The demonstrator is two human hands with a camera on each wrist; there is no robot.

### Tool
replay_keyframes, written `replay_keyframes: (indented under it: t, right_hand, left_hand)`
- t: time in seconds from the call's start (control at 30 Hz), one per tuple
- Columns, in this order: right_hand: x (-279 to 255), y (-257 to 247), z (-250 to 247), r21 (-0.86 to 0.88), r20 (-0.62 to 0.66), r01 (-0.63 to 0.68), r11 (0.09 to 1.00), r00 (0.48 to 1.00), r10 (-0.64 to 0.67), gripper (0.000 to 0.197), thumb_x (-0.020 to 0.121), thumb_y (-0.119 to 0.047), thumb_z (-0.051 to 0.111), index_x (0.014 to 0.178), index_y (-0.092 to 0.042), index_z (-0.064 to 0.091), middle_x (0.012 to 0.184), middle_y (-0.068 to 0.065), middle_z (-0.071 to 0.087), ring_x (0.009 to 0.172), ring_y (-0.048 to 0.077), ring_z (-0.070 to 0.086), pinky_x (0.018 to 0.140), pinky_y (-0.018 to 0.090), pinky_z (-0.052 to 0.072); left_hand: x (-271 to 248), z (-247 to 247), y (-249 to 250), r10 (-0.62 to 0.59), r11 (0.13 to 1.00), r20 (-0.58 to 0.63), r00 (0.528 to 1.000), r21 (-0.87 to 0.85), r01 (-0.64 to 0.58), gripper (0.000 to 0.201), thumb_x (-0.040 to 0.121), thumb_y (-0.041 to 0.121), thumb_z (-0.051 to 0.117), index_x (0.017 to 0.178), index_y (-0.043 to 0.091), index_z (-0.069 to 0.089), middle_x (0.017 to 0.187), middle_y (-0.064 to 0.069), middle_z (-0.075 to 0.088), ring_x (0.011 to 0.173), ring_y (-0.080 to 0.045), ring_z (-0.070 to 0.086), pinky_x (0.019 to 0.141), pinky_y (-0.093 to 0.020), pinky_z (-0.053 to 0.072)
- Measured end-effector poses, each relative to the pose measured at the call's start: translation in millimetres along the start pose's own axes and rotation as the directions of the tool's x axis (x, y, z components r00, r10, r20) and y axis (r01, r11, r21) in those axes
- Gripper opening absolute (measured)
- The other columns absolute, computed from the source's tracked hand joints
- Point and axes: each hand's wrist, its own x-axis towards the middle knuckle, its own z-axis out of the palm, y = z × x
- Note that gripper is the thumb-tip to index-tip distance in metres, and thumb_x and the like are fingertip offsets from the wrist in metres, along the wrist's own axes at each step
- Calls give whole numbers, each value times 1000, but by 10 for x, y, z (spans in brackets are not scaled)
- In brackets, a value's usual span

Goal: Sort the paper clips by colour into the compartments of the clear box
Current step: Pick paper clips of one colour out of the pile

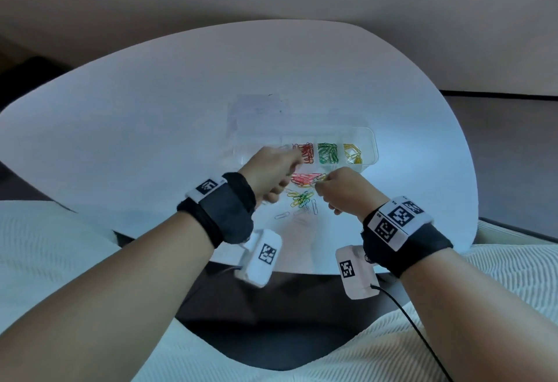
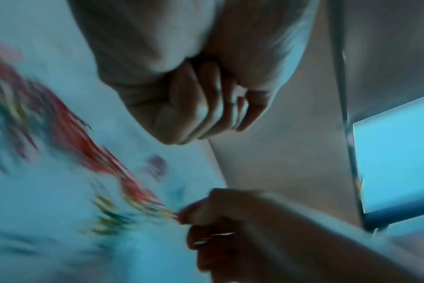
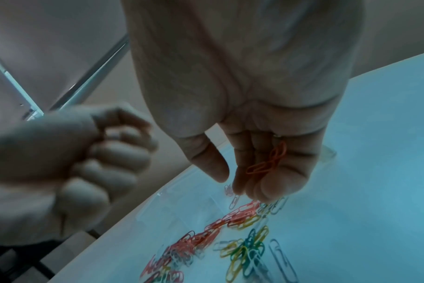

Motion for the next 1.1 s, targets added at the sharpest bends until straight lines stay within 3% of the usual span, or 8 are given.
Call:
replay_keyframes:
  t: [0.1,0.17,0.37,0.53,0.7,0.83,0.97,1.1]
  right_hand:
    - [4,-41,87,-71,50,-1,997,999,5,22,85,-13,48,67,-3,56,66,12,60,55,21,57,59,28,48]
    - [29,-124,117,-58,71,-10,998,997,14,20,84,-11,48,71,-1,59,65,12,61,58,23,56,59,27,47]
    - [84,-581,79,536,49,-54,843,998,33,17,88,1,48,83,6,64,65,11,53,52,20,48,53,29,44]
    - [186,-817,46,340,-87,45,939,996,-16,28,95,-9,45,103,-8,72,67,-5,47,54,12,44,56,25,38]
    - [306,-1007,173,609,-40,-17,793,998,52,23,88,-14,48,98,-3,65,69,3,49,57,19,45,56,30,39]
    - [366,-1204,269,758,61,-68,649,998,34,20,95,-25,50,94,-6,55,79,7,52,69,21,48,67,30,44]
    - [394,-1246,333,730,175,-121,673,985,-13,63,97,-50,46,141,-4,39,135,11,48,99,22,46,98,29,42]
    - [323,-1220,284,745,145,-81,662,988,-43,55,97,-54,43,129,-10,45,146,18,40,131,29,46,109,35,39]
  left_hand:
    - [-25,-177,-133,-41,852,-117,992,514,96,33,86,23,50,58,14,35,50,-1,29,41,-19,26,45,-21,23]
    - [-19,-331,-136,-42,827,-148,988,549,117,35,88,20,49,59,15,32,50,0,26,42,-19,24,46,-23,21]
    - [2,-630,118,-26,945,-283,959,306,116,22,87,17,47,68,8,50,77,-11,43,50,-21,29,51,-24,26]
    - [38,-621,254,-11,947,-315,949,301,111,26,93,8,43,94,8,68,124,-21,58,67,-24,46,60,-28,39]
    - [144,-714,178,-132,991,-332,934,-44,124,20,92,8,41,100,2,58,70,-12,45,52,-20,35,48,-27,30]
    - [200,-760,142,-159,985,-346,925,-123,123,21,93,20,44,89,6,58,71,-6,51,56,-15,42,53,-23,35]
    - [260,-817,89,-160,973,-338,927,-214,90,27,96,25,45,99,1,58,83,-12,59,67,-20,55,70,-30,52]
    - [272,-825,74,-137,953,-323,936,-302,36,24,97,22,46,103,1,54,89,-13,55,74,-20,53,68,-26,50]
